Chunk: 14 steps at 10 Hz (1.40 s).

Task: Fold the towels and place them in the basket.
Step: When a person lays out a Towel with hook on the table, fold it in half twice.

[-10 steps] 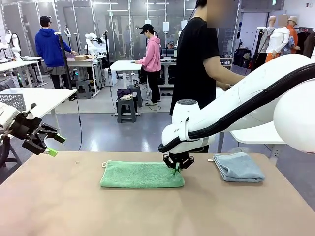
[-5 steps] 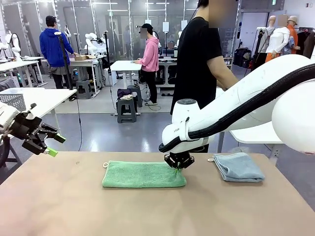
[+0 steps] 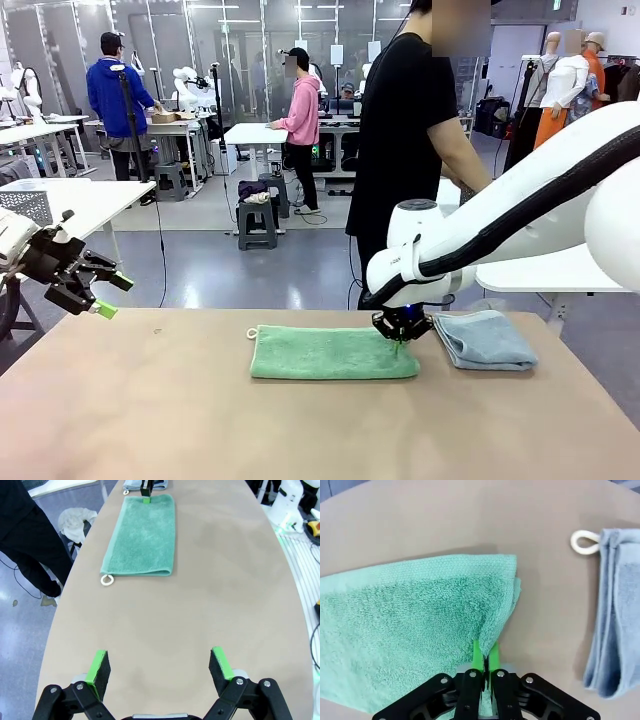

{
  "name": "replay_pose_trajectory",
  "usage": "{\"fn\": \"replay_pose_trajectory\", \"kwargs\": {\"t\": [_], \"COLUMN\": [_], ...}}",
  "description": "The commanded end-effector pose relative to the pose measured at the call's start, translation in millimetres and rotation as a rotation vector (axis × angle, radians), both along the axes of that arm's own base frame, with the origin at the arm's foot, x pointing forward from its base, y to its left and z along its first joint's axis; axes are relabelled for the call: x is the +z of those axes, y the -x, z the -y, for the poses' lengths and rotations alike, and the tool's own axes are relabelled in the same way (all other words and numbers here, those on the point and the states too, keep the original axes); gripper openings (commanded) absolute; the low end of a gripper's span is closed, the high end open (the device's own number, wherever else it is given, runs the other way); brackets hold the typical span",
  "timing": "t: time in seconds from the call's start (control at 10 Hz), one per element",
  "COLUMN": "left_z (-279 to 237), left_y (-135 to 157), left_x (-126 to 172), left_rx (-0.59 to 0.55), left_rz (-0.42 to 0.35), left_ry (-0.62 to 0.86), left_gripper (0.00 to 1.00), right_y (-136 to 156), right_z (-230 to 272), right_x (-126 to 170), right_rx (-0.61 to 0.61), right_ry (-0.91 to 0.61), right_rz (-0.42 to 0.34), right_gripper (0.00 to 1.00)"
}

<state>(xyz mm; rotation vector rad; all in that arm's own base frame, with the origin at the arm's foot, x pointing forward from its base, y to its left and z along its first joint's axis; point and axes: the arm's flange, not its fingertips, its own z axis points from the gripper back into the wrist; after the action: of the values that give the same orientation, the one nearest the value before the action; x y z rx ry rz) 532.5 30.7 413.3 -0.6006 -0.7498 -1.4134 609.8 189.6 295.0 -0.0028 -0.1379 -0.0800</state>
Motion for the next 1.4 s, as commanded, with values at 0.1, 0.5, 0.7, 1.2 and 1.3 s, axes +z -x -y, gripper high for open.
{"fn": "replay_pose_trajectory", "kwargs": {"t": [0.1, 0.5, 0.7, 1.2, 1.3], "left_z": [0, 0, 0, 0, 0], "left_y": [0, 0, 0, 0, 0], "left_x": [1, 1, 1, 1, 1], "left_rx": [-0.003, -0.003, -0.003, -0.003, -0.003], "left_rz": [0.003, 0.003, 0.003, 0.003, 0.003], "left_ry": [-0.001, -0.001, -0.001, -0.001, -0.001], "left_gripper": [1.00, 1.00, 1.00, 1.00, 1.00], "right_y": [11, 17, 10, -10, -12], "right_z": [0, -74, -138, -247, -257], "right_x": [20, 94, 109, 89, 84], "right_rx": [0.036, 0.052, 0.088, 0.031, 0.030], "right_ry": [0.009, 0.099, 0.105, -0.006, -0.024], "right_rz": [0.055, 0.077, 0.042, -0.003, -0.019], "right_gripper": [0.00, 0.00, 0.00, 0.00, 0.00]}}
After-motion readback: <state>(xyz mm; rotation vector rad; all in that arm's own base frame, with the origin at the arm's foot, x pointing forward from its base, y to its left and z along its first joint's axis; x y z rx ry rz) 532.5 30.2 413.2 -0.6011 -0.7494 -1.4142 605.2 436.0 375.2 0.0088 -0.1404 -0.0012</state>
